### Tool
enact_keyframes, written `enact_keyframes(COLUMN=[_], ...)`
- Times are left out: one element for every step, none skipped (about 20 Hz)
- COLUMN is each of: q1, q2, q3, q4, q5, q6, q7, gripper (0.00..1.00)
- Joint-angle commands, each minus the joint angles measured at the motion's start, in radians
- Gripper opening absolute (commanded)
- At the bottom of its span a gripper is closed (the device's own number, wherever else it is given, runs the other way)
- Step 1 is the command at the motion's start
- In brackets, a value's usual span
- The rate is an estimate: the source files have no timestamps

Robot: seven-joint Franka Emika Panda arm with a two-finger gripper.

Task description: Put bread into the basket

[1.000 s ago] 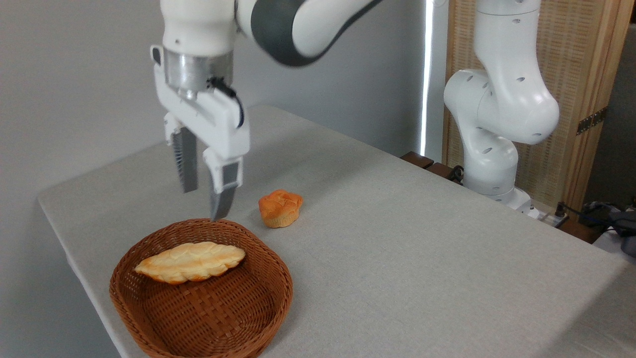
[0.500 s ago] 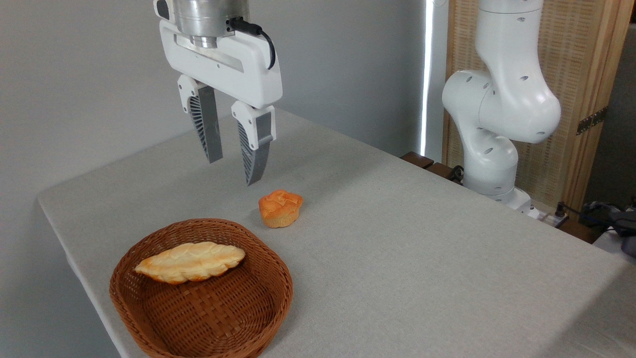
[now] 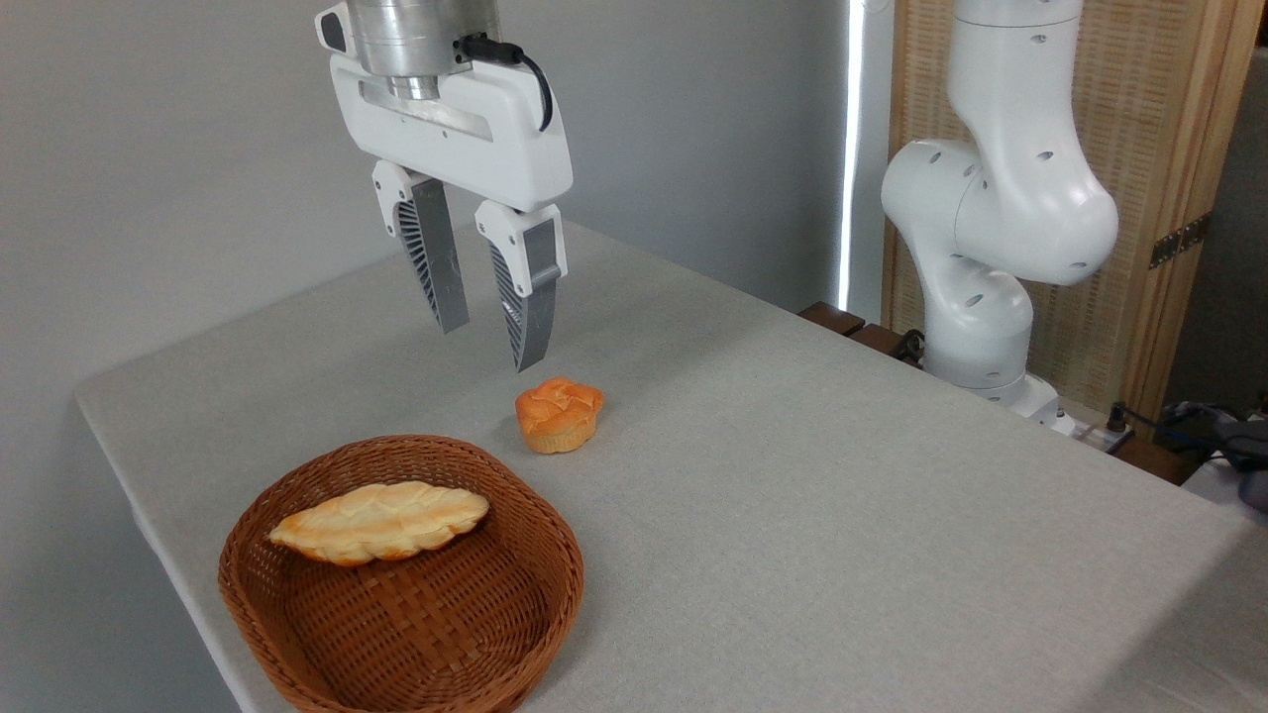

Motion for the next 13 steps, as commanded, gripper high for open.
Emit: enact_keyframes(q1=[0.009, 0.009, 0.009, 0.009, 0.009, 0.009, 0.009, 0.009, 0.009, 0.009, 0.007, 0.009, 0.009], q2=[0.014, 0.014, 0.014, 0.014, 0.012, 0.014, 0.012, 0.012, 0.012, 0.012, 0.014, 0.012, 0.014], q3=[-0.011, -0.011, -0.011, -0.011, -0.011, -0.011, -0.011, -0.010, -0.010, -0.010, -0.010, -0.010, -0.008], q4=[0.035, 0.035, 0.035, 0.035, 0.035, 0.035, 0.035, 0.035, 0.035, 0.035, 0.033, 0.033, 0.035], q5=[0.040, 0.047, 0.047, 0.047, 0.046, 0.047, 0.047, 0.047, 0.047, 0.047, 0.047, 0.047, 0.049], q6=[-0.049, -0.055, -0.067, -0.069, -0.069, -0.069, -0.069, -0.069, -0.069, -0.069, -0.067, -0.067, -0.067], q7=[-0.019, -0.019, -0.019, -0.019, -0.019, -0.016, -0.013, -0.013, -0.013, -0.013, -0.011, -0.010, -0.010], gripper=[1.00, 1.00, 1.00, 1.00, 1.00, 1.00, 1.00, 1.00, 1.00, 1.00, 1.00, 1.00, 1.00])
